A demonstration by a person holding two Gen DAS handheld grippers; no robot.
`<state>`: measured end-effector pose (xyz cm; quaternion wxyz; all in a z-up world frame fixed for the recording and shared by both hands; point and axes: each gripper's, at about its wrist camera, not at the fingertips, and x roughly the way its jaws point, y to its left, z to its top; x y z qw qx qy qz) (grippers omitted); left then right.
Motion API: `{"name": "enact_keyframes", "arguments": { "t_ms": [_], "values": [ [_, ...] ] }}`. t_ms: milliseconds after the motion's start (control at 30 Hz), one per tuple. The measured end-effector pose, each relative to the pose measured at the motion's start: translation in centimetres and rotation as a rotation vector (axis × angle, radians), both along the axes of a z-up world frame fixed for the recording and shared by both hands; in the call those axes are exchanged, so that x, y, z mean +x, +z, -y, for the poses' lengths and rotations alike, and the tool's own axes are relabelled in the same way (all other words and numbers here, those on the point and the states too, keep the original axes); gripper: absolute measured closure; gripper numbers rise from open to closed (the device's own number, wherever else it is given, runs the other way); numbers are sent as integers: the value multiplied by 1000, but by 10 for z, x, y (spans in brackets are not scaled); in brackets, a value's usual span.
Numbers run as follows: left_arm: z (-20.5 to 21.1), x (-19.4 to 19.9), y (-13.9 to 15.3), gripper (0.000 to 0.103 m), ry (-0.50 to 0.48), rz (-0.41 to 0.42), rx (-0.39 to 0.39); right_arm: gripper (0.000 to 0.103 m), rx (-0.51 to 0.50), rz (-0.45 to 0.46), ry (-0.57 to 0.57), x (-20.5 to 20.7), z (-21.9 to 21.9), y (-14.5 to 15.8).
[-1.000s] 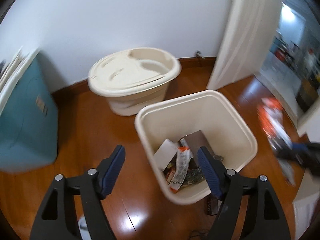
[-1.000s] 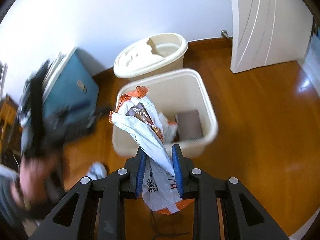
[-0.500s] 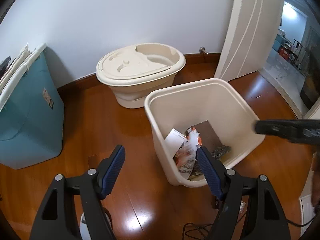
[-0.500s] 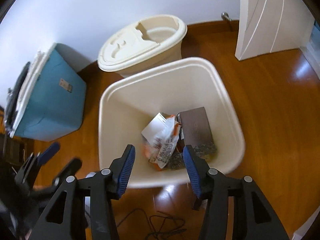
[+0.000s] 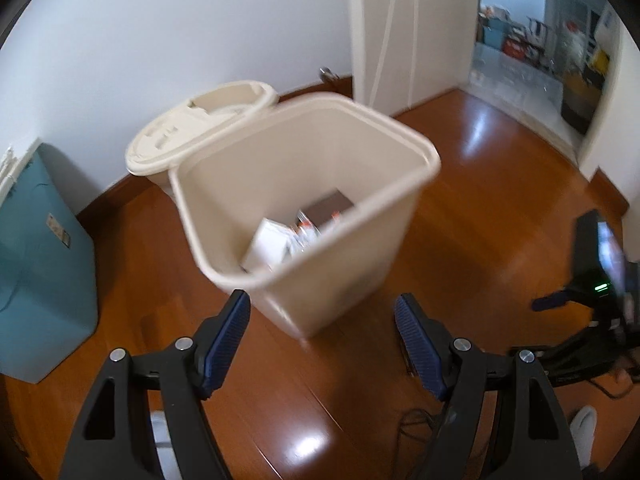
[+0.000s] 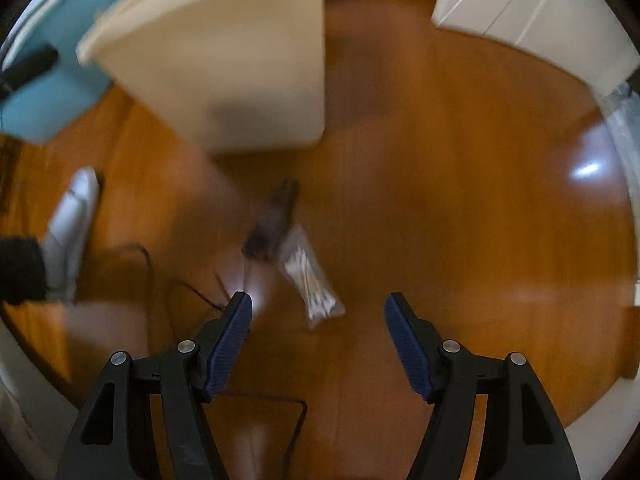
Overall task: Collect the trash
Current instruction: 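Grasp the cotton swab bag with the right tool while the left tool grasps the brown bottle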
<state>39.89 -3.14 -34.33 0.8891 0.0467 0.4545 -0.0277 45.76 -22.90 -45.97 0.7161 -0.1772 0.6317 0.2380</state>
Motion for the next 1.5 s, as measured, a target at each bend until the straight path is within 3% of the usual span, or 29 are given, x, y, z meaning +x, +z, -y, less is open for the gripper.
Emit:
{"name": "enact_keyframes", "arguments": {
  "t_ms": [300,600,733,800,833,1000,1133,1333,1433,1500],
  "values": [
    [5,-30,-52,29,104,-66,-38,31,-70,-18,196,-6,-26,-115],
    [2,-36,-84,29,111,-151,-19,33,-138,0,233,-10,-31,-163],
    [7,-35,-85,28,100,-150,-8,39,-90,-9,152,-1,-24,-163],
    [12,-38,-88,28,93,-155,-4,64,-77,7,146,1,-23,-160],
    [14,-37,-90,28,90,-164,-2,86,-75,12,135,4,-21,-157],
    [24,-32,-95,28,62,-172,22,91,-52,1,70,3,-11,-150],
    [32,-5,-110,29,69,-217,31,91,15,69,2,2,10,-115],
    [65,47,-157,29,195,-388,-58,91,112,125,-149,15,68,-64],
    [83,66,-174,29,268,-438,-66,91,140,133,-225,24,100,-56],
    [85,76,-188,29,344,-489,-134,91,158,133,-270,25,121,-59]
  ]
}}
